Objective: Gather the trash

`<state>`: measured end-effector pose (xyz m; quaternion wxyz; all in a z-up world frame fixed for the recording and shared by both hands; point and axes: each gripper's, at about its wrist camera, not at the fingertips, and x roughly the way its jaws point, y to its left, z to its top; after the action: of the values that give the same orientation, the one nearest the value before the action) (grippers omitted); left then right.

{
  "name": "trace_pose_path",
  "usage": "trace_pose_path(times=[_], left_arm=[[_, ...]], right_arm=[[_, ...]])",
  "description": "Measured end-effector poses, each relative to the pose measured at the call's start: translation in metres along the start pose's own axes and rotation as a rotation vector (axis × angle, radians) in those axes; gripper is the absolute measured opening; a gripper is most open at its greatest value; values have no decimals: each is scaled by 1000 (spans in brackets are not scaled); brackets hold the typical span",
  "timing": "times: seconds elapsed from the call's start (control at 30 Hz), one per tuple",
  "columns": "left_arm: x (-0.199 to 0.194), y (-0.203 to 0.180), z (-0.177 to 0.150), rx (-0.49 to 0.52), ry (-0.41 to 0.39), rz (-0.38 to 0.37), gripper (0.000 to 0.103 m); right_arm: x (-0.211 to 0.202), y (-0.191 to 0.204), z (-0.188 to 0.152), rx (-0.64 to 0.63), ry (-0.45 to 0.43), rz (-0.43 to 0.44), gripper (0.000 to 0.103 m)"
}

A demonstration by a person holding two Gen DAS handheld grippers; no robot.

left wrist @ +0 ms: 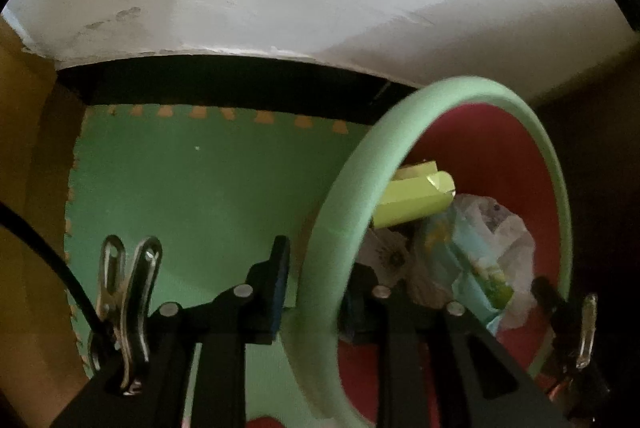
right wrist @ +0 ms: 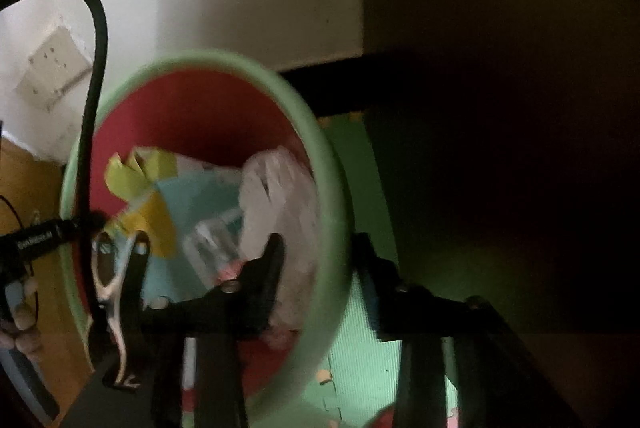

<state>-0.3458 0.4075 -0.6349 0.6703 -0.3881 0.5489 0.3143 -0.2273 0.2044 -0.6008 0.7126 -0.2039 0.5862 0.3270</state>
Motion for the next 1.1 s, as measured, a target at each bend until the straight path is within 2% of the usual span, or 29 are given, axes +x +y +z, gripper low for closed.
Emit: trace_pose_path(times=[0.07, 0.2, 0.5, 0.7, 0.87, 1.1], left_arm=[[-9, -4, 0, 11, -17, 29, 28], [-34, -6, 0, -4, -38, 36, 31], [-120, -19, -6, -4, -52, 71, 31], [-177, -45, -14, 1, -59, 69, 31], [-226, -74, -19, 10, -56, 37, 31], [-291, -117, -25, 48, -71, 2, 31]], right_arm=[[-11, 6, 4, -31, -27, -24, 50], [-31, 17, -1, -59, -54, -72, 51], [-96, 51, -20, -67, -38, 16, 52], [-157, 63, -20, -125, -44, 79, 52], [-215, 61, -12, -182, -82, 112, 52], [-287, 37, -1, -173, -131, 125, 52]])
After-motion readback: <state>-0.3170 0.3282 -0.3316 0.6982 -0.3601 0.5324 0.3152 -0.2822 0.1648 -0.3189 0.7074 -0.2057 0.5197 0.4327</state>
